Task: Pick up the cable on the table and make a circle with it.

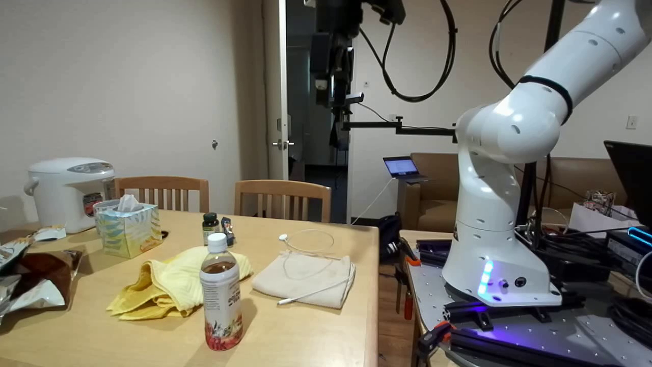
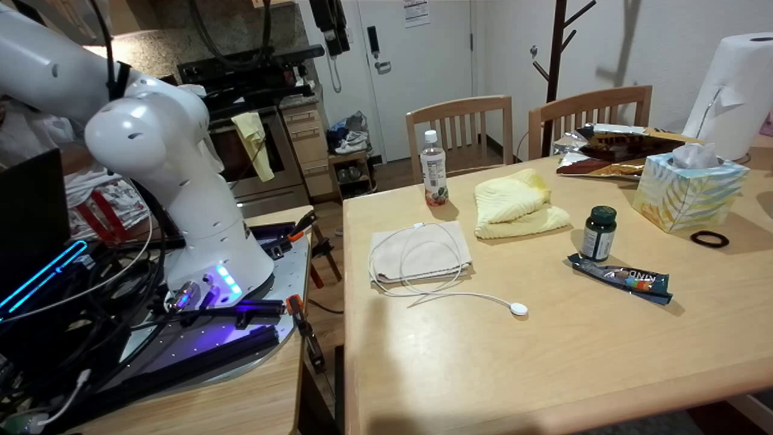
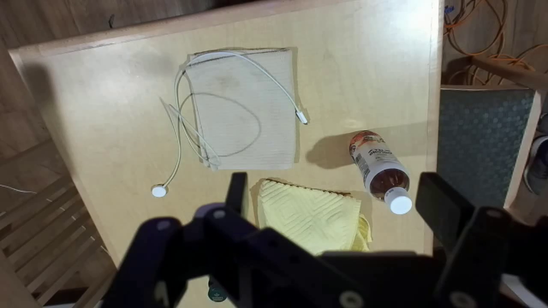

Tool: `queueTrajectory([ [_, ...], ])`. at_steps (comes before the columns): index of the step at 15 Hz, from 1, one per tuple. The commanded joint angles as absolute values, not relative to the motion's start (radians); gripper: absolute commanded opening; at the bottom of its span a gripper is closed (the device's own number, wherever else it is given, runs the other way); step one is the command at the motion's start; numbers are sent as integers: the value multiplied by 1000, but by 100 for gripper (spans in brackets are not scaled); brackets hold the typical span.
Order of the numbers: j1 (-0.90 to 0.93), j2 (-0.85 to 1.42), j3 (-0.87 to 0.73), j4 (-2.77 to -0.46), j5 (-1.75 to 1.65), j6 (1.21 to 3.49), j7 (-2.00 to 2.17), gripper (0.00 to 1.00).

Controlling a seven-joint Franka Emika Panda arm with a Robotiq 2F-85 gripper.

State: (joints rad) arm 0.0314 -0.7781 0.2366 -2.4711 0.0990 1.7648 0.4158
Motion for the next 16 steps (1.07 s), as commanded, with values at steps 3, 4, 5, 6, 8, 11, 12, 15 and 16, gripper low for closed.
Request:
queueTrajectory([
  [3,25,-769,231,-2463,92,1749,414,100],
  [4,19,-771,229,-2463,93,1755,423,100],
  [5,15,-769,218,-2458,100,1754,423,100],
  [6,10,-769,210,-2456,105,1756,426,100],
  [8,-3,-767,189,-2448,110,1757,430,100],
  [11,-17,-760,154,-2438,116,1755,418,100],
  [12,-23,-753,142,-2434,121,1760,418,100],
  [15,-41,-723,115,-2424,113,1769,409,100],
  [16,-49,-698,109,-2418,107,1765,408,100],
])
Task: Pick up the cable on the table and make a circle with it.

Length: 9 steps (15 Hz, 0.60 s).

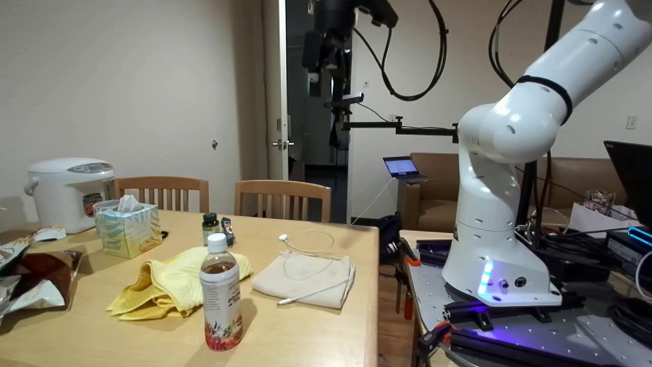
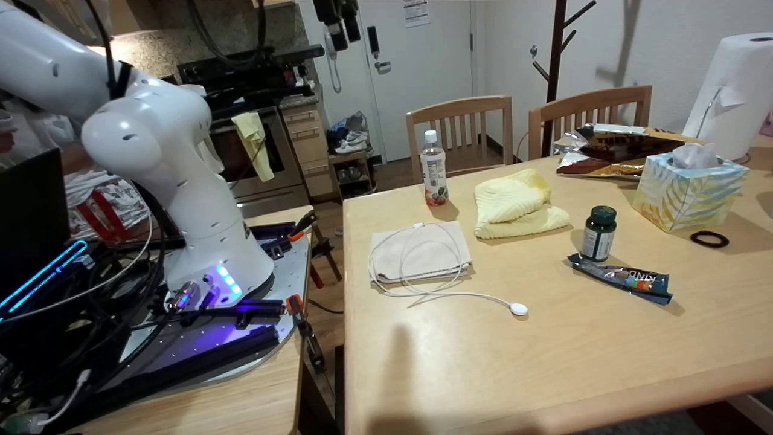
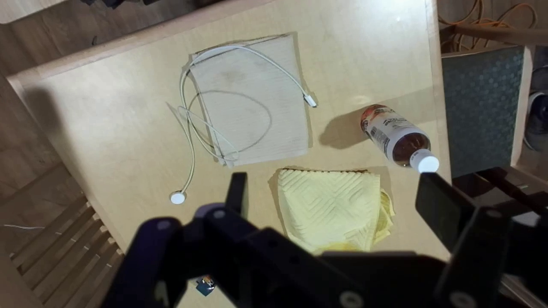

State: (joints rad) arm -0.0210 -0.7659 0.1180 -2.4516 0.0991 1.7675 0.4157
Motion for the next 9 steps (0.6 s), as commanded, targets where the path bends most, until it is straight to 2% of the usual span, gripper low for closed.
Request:
queueTrajectory([
  [1,-57,-678,107,-2414,95,1764,405,100],
  [9,-70,-457,56,-2395,28,1870,304,100],
])
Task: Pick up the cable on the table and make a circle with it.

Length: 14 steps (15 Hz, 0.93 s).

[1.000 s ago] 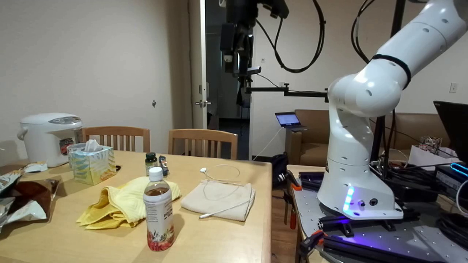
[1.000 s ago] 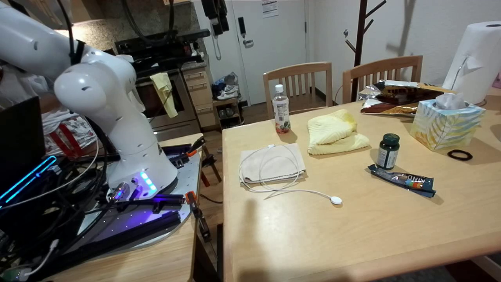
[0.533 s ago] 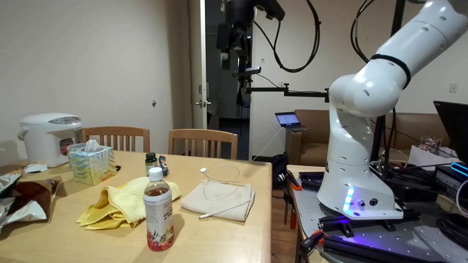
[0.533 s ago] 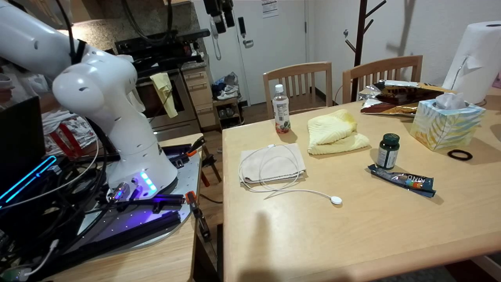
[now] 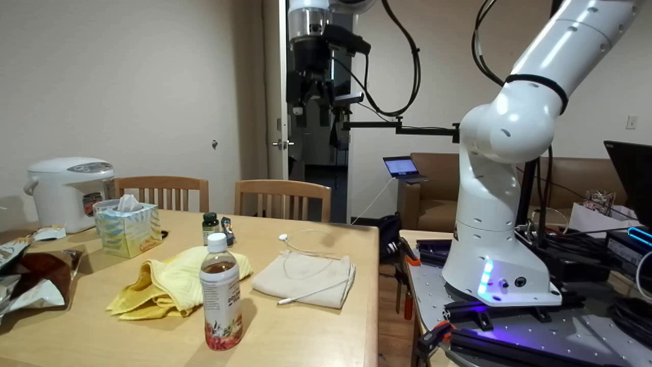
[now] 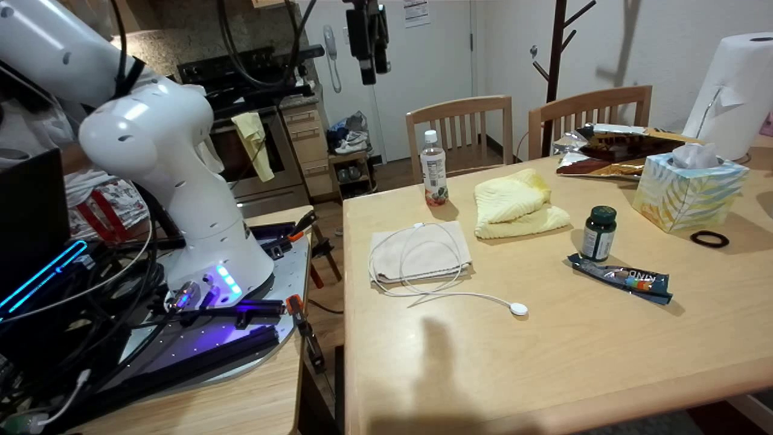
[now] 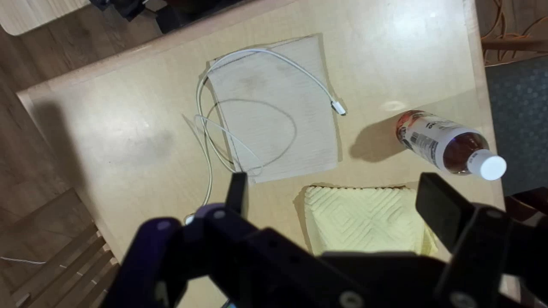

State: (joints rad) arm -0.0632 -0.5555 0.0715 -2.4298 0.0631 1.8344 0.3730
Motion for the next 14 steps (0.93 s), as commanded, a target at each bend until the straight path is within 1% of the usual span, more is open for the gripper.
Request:
queueTrajectory([
  [1,-65,-433,44,-2391,22,1880,271,100],
  [6,-47,-335,-5,-2395,13,1949,88,100],
  [9,-41,-291,-27,-2422,23,2031,-7,100],
  [11,-35,-282,-39,-2438,43,2068,-37,100],
  [14,-42,-279,-33,-2429,29,2046,3,100],
])
